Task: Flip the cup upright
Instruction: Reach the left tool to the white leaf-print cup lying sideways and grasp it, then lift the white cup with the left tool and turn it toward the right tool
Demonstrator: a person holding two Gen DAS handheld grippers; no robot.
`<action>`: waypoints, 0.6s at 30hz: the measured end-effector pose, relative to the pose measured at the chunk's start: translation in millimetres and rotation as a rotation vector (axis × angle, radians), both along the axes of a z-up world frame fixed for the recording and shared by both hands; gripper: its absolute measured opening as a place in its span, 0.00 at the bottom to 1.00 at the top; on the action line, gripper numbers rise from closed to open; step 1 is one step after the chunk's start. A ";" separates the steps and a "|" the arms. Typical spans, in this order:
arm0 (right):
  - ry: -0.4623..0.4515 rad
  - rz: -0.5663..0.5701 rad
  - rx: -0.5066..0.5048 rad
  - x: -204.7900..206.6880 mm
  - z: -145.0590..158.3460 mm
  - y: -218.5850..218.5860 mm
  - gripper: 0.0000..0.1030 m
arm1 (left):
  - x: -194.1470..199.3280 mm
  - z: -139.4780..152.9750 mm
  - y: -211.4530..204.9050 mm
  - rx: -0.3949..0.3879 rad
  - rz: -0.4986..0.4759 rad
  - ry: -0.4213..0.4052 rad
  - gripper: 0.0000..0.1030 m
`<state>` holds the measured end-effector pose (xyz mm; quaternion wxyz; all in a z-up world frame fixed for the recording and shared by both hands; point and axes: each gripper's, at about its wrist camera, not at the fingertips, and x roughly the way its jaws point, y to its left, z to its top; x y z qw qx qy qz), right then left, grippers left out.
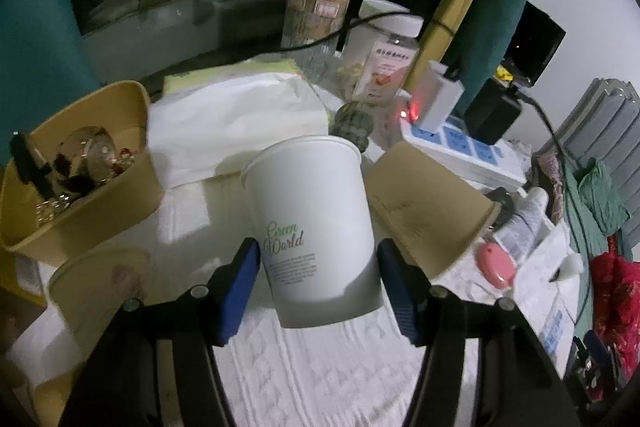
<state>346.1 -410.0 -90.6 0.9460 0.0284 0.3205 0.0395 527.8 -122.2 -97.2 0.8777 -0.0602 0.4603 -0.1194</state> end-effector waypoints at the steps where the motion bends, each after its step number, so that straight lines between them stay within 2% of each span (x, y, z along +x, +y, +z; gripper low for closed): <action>1: -0.005 0.003 0.003 -4.4 2.6 2.1 0.72 | -7.7 5.3 1.4 -0.008 -0.006 -0.007 0.59; 5: -0.023 0.019 0.016 -24.9 14.2 13.5 0.72 | -47.8 32.0 3.8 -0.028 -0.038 -0.048 0.59; 9: -0.038 0.038 0.035 -53.1 23.8 27.3 0.72 | -109.8 59.0 10.3 -0.046 -0.086 -0.087 0.59; 13: -0.033 0.062 0.060 -83.9 26.3 42.8 0.72 | -174.6 69.3 20.6 -0.084 -0.111 -0.085 0.59; 18: -0.017 0.116 0.067 -123.5 24.4 68.7 0.72 | -261.3 62.5 37.7 -0.147 -0.120 -0.050 0.59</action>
